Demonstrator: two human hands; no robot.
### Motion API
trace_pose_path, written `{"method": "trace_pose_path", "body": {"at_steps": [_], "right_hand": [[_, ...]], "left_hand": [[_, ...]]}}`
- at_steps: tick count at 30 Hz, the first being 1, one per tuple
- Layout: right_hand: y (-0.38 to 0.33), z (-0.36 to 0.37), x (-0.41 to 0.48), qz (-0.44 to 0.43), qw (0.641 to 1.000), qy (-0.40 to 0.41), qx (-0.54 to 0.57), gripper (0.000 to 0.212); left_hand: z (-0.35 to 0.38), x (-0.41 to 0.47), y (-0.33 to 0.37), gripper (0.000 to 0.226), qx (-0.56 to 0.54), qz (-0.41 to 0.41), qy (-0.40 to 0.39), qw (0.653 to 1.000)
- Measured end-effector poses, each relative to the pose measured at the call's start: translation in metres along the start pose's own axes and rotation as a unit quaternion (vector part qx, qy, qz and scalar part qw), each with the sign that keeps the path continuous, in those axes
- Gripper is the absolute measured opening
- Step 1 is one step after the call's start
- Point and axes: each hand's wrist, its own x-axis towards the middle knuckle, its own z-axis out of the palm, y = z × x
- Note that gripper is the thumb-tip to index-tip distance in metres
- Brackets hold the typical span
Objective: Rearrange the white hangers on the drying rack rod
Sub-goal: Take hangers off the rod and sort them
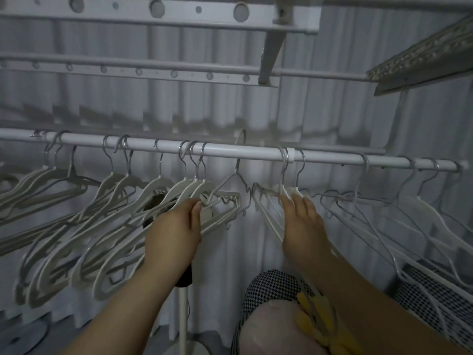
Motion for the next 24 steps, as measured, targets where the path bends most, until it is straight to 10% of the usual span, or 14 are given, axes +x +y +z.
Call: {"method": "trace_pose_path", "body": {"at_steps": [15,20,24], "right_hand": [[0.011,-0.008,0.001,-0.064,0.996,-0.046,-0.028,0.067],[-0.011,-0.008,-0.002,-0.303,0.942,0.097,-0.110,0.044],[-0.022,0.004,-0.013,-0.352,0.915,-0.159,-0.118,0.038]], "left_hand": [[-0.006,-0.034,-0.018,0.027,0.103,-0.043,-0.083,0.990],[-0.053,-0.064,-0.019,0.022,0.111,-0.092,-0.054,0.988],[-0.089,-0.086,-0.019,0.019,0.122,-0.117,-0.047,0.985]]}}
